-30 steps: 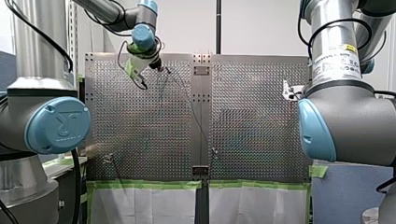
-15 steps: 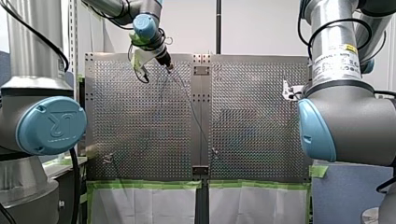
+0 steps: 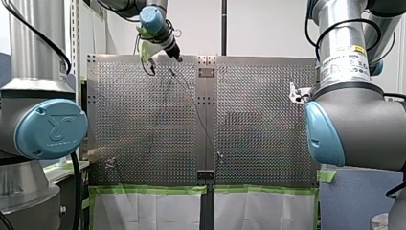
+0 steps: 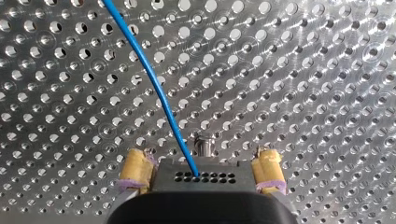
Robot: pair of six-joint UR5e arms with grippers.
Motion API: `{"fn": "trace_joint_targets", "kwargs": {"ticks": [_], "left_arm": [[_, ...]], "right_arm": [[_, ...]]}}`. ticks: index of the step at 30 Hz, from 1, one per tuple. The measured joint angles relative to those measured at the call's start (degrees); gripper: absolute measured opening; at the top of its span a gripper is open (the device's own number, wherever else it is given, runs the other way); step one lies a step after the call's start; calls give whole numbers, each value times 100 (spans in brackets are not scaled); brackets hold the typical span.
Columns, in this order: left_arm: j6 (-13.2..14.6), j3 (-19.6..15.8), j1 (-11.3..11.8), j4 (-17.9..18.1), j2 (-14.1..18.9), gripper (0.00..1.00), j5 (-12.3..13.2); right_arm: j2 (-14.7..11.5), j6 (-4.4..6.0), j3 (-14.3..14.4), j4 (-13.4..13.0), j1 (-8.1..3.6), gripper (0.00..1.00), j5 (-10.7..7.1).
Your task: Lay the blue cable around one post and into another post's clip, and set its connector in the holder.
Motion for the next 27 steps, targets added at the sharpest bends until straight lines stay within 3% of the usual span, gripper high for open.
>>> {"fn": "trace_joint_targets", "kwargs": {"ticks": [13, 27], "left_arm": [[640, 167, 102, -32, -36, 100, -426], [1297, 187, 135, -39, -32, 100, -372]], "right_arm": [[0, 13, -1, 3, -18, 100, 0], [-1, -1, 1, 8, -15, 100, 0]]}}
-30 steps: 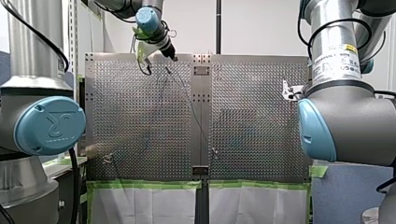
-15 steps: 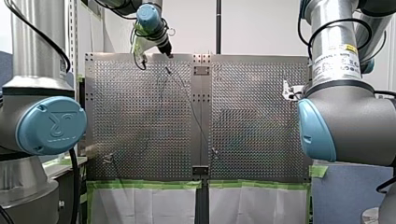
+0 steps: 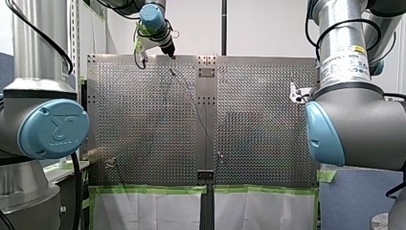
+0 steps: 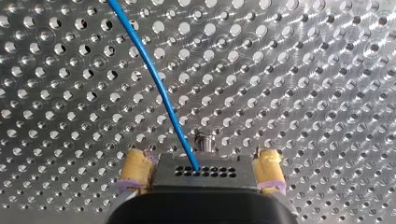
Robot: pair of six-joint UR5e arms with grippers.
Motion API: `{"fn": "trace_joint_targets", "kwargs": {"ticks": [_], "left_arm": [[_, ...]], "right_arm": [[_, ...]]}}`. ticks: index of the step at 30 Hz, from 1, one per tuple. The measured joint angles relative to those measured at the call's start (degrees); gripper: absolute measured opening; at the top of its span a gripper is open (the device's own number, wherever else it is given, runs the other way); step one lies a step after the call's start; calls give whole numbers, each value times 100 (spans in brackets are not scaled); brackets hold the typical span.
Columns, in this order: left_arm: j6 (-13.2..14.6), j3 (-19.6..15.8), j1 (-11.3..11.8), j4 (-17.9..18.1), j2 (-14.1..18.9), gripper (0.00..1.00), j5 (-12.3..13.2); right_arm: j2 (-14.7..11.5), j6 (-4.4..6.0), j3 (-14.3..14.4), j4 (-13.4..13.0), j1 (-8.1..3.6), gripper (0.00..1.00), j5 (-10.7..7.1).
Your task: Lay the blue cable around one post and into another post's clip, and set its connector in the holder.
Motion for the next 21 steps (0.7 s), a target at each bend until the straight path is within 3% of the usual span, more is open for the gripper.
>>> {"fn": "trace_joint_targets", "kwargs": {"ticks": [8, 21], "left_arm": [[398, 0, 9, -181, 1, 100, -40], [967, 0, 91, -267, 1, 100, -367]], "right_arm": [[-3, -6, -2, -6, 3, 100, 0], [-6, 13, -4, -8, -12, 100, -7]]}}
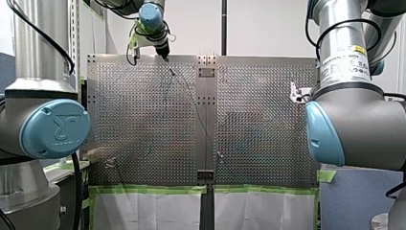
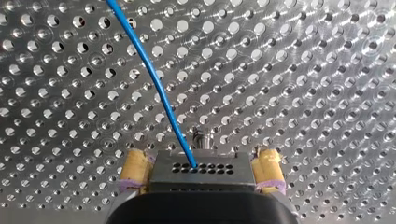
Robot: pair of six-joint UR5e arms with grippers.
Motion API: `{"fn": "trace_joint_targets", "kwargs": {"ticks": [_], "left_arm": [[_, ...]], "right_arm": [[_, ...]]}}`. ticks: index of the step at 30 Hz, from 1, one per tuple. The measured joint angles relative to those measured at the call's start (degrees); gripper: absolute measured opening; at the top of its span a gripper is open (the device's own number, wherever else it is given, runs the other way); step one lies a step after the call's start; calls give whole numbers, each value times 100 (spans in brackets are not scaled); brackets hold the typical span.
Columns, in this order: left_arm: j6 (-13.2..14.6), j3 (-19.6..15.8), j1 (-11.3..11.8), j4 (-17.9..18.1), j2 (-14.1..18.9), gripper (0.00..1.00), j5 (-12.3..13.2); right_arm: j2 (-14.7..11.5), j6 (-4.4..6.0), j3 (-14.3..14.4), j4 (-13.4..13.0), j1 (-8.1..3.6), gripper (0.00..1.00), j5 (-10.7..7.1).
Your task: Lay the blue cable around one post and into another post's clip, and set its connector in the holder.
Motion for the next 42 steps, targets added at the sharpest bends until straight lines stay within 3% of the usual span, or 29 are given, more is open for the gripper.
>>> {"fn": "trace_joint_targets", "kwargs": {"ticks": [16, 42], "left_arm": [[709, -2, 34, 8, 0, 100, -36], [622, -8, 95, 8, 0, 100, -56]], "right_arm": [[0, -3, -23, 26, -3, 100, 5], [-2, -12, -23, 27, 4, 100, -1]]}}
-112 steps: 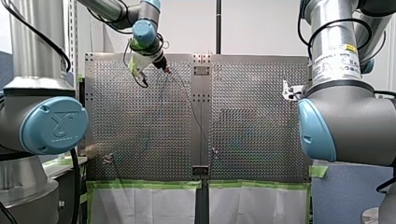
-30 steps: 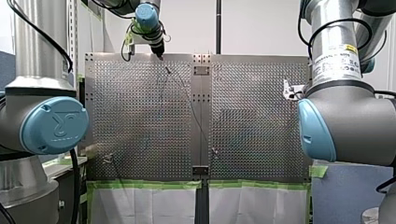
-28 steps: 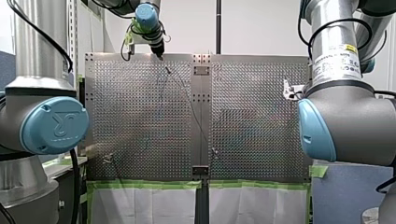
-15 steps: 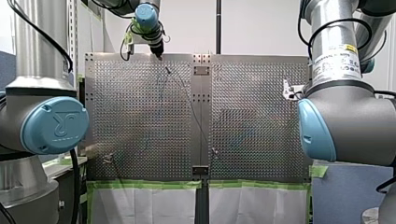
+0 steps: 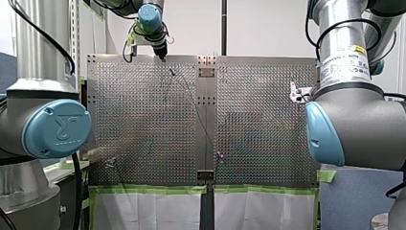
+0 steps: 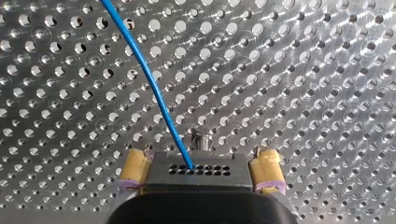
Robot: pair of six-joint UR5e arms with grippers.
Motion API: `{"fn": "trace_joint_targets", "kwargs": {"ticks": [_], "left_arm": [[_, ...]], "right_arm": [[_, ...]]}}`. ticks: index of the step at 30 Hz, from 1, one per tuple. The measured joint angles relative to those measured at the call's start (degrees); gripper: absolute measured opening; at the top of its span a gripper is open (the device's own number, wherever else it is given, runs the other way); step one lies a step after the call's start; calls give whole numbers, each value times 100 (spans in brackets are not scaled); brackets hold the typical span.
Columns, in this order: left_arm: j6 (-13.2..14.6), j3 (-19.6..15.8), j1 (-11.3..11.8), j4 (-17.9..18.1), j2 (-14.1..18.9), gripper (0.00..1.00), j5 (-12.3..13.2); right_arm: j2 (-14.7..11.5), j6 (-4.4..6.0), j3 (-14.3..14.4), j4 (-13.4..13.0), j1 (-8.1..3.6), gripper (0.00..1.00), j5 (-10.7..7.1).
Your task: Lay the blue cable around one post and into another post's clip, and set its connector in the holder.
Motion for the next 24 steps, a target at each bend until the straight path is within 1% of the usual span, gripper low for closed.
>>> {"fn": "trace_joint_targets", "kwargs": {"ticks": [18, 24], "left_arm": [[1, -11, 40, -3, 6, 100, 0], [47, -122, 38, 63, 66, 100, 11]], "right_arm": [[-3, 5, -7, 0, -3, 100, 0], [-5, 6, -6, 7, -4, 100, 4]]}}
